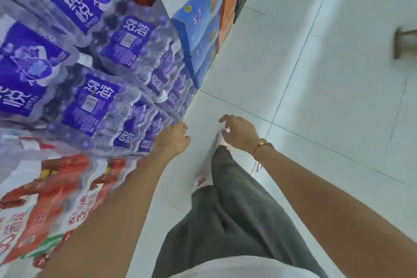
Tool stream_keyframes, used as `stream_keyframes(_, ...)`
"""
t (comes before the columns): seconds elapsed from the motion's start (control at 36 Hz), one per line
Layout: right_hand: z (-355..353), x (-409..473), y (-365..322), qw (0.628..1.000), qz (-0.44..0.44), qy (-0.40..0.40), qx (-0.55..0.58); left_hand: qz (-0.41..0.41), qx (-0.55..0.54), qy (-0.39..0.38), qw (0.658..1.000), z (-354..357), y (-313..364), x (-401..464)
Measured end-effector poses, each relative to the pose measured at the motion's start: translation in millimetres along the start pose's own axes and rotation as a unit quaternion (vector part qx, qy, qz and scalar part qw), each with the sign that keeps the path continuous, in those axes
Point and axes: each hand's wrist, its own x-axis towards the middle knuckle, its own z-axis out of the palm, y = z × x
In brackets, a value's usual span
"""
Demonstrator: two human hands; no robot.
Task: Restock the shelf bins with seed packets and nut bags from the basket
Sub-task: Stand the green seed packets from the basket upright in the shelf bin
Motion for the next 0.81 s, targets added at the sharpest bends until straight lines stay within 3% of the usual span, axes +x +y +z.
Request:
stream_keyframes(0.11, -26.1, 30.2, 15.7, 0.999, 0.047, -0.019, 0.020, 0.005, -0.041, -0.015, 0.999, -23.0, 34.7, 36.7)
stream_keyframes(0.36, -121.2, 111.4, 52.8, 0.998, 0.064, -0.017, 0.022, 0.051, -0.006, -0.027, 0.998, -94.0, 132.5, 131.4)
stream_keyframes(0.69, -242.0, 213.4, 122.5, 0.986, 0.134, 0.052, 0.080, 0.170, 0.060, -0.004, 0.984, -169.4, 262.0, 260.0)
stream_keyframes(0.81, -277.2, 250.6, 144.3, 0.975, 0.168, 0.080, 0.119, 0.188, 0.079, -0.057, 0.977, -190.4, 312.2, 313.9)
